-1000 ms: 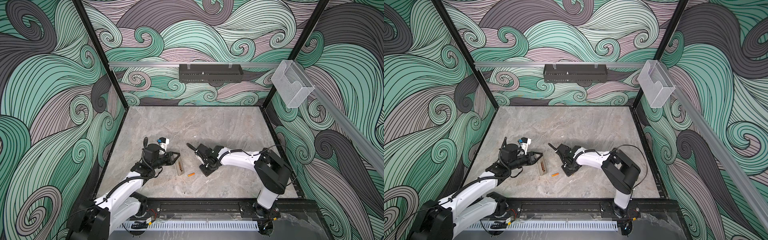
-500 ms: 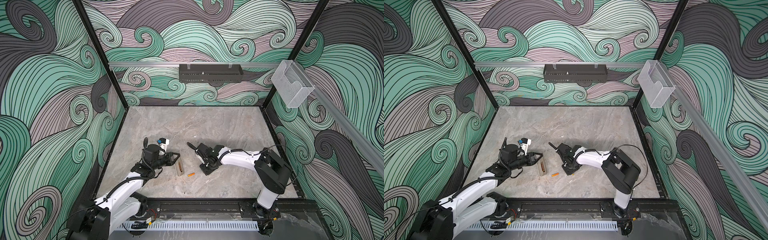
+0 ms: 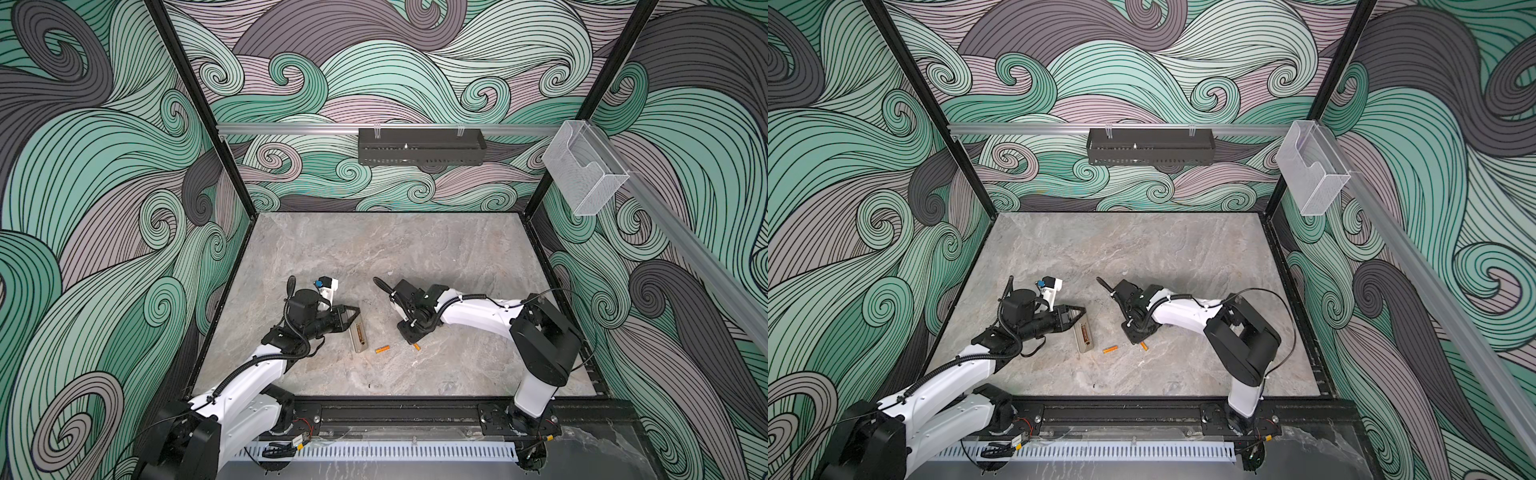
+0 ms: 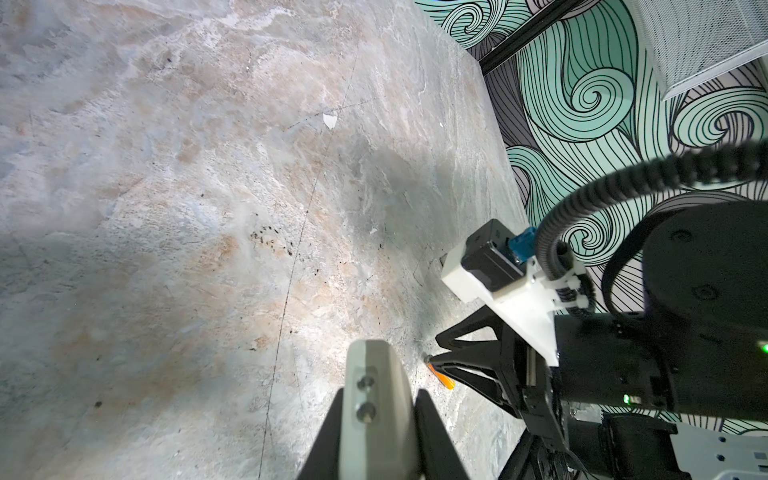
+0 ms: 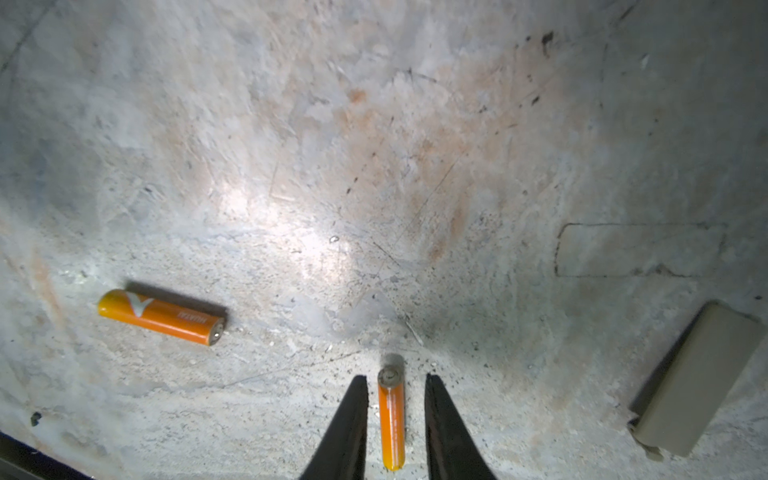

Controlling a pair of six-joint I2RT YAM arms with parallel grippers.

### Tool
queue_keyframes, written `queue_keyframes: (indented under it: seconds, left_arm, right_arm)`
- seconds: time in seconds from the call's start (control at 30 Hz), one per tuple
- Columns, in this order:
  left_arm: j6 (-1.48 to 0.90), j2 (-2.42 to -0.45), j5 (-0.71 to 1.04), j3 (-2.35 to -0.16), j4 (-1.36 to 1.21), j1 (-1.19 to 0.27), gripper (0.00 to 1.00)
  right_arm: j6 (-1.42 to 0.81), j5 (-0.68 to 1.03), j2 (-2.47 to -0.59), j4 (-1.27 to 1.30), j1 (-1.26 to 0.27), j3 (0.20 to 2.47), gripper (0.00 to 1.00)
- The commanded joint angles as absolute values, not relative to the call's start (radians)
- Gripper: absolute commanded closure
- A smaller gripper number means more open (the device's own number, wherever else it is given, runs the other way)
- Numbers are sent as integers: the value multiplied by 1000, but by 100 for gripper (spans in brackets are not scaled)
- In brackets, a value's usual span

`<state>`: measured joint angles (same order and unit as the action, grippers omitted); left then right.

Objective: Load the batteries into the remote control

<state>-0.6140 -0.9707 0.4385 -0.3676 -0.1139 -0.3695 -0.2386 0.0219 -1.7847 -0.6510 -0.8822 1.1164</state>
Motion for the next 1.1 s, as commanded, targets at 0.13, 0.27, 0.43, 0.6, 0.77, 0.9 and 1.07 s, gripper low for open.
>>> queue_keyframes:
  seconds: [0.13, 0.27, 0.43, 0.6, 0.77, 0.9, 1.07]
  left_arm:
    - [-617, -953, 454, -367, -146, -361, 100]
    - [-617, -954, 453, -366, -146, -360, 100]
    - [-618, -954, 453, -365, -147, -360, 100]
    - [-617, -956, 451, -364, -148, -362, 100]
    - [-618, -960, 451, -365, -152, -361, 100]
    - [-618, -961, 451, -366, -152, -361, 100]
    - [-618, -961, 451, -371, -152, -361, 100]
  right_arm:
    - [-228, 33, -1822, -678, -877, 1140, 74]
    - [-227, 38, -1831, -677, -875, 1142, 75]
    - [-225, 42, -1838, -677, -876, 1145, 76]
    - [-225, 43, -1843, -682, -876, 1143, 78]
    - [-225, 44, -1843, -684, -875, 1144, 79]
    - [-225, 47, -1845, -685, -876, 1143, 80]
    - [-225, 53, -1850, -685, -876, 1142, 82]
